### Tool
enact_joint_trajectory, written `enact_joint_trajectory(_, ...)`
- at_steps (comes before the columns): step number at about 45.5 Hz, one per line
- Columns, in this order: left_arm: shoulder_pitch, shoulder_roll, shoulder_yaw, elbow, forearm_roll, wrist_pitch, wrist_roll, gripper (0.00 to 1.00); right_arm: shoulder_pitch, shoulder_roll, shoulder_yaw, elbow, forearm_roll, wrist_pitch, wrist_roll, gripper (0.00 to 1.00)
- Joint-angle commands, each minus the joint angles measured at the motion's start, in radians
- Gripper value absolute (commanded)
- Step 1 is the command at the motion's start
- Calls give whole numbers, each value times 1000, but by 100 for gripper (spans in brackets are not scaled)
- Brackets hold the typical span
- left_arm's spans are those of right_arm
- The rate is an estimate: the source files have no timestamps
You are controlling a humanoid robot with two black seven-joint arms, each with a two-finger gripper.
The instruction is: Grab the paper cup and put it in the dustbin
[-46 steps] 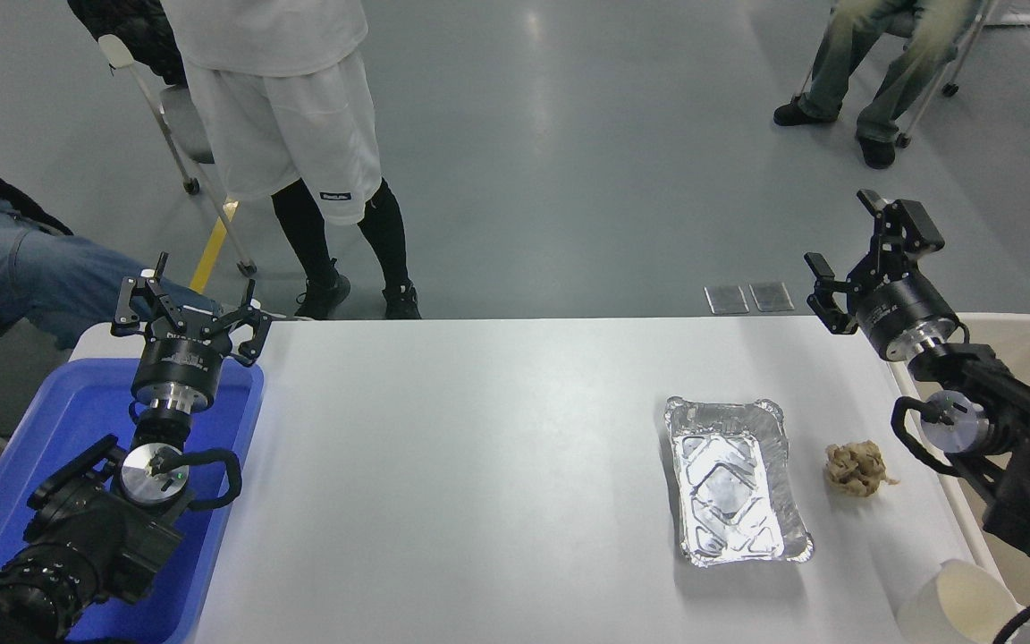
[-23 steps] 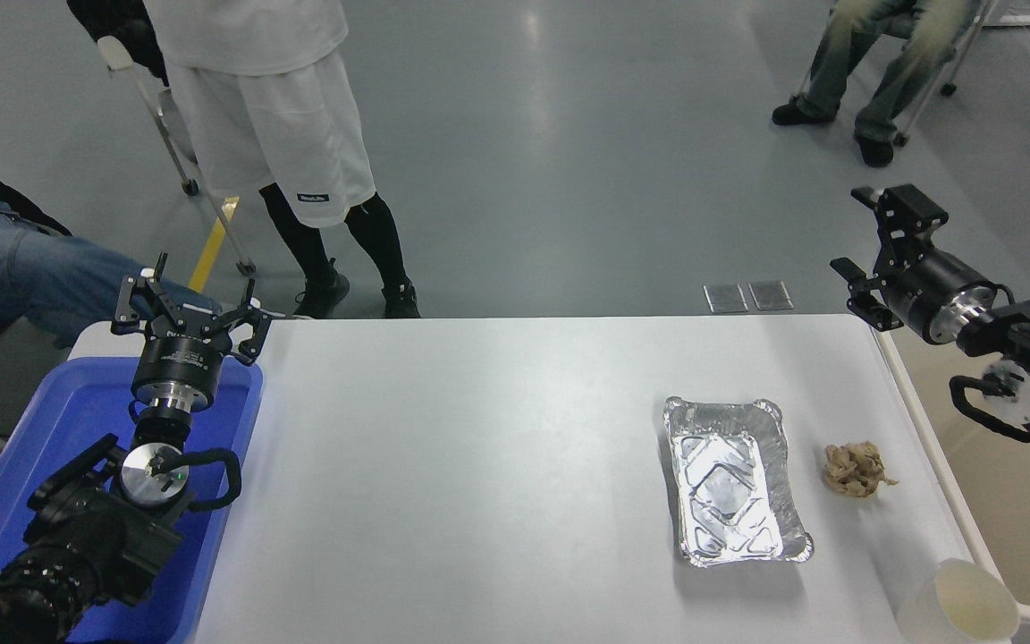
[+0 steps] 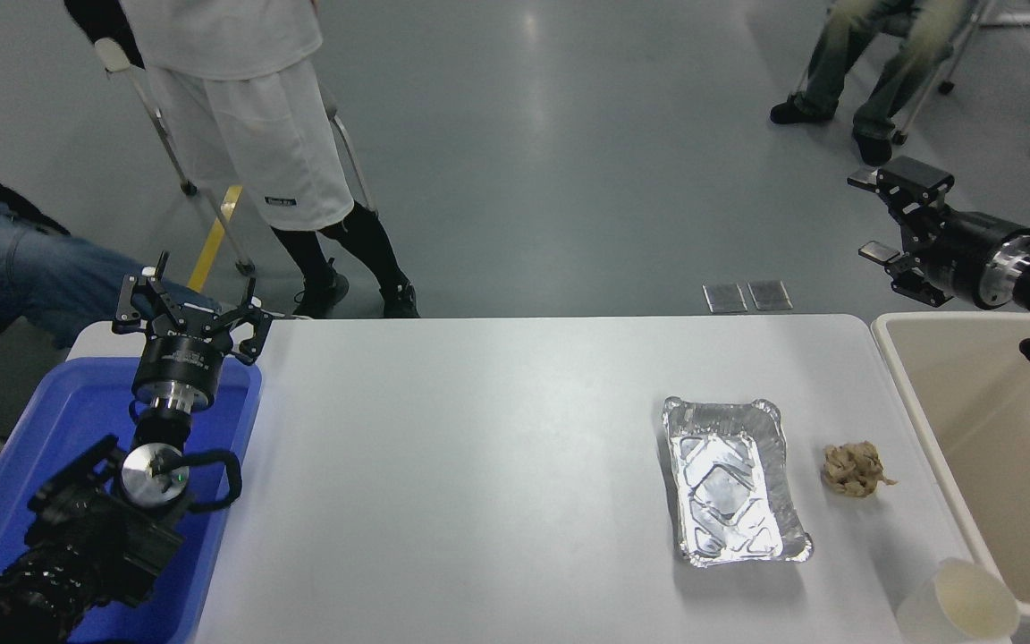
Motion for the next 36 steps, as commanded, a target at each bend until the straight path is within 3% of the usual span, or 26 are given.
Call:
enact_joint_trajectory(1, 0, 0, 0, 0, 0, 0, 0, 99, 380, 108, -545, 49, -2, 93, -3, 100)
enact_joint_trajectory(10, 0, 0, 0, 0, 0, -1, 0, 99, 504, 227, -717, 106, -18, 207, -3, 100)
enact_joint_trajectory(15, 0, 0, 0, 0, 0, 0, 0, 99, 572, 306, -821, 121, -137, 366, -3, 100)
enact_joint_trajectory(23, 0, 0, 0, 0, 0, 0, 0, 99, 596, 434, -865, 129, -245, 478, -5, 100)
enact_joint_trajectory(31, 0, 0, 0, 0, 0, -1, 0, 99, 598, 485, -877, 149, -374, 535, -5, 100)
enact_joint_trajectory(36, 0, 0, 0, 0, 0, 0, 0, 99, 598, 476, -883, 175, -394, 535, -3, 100)
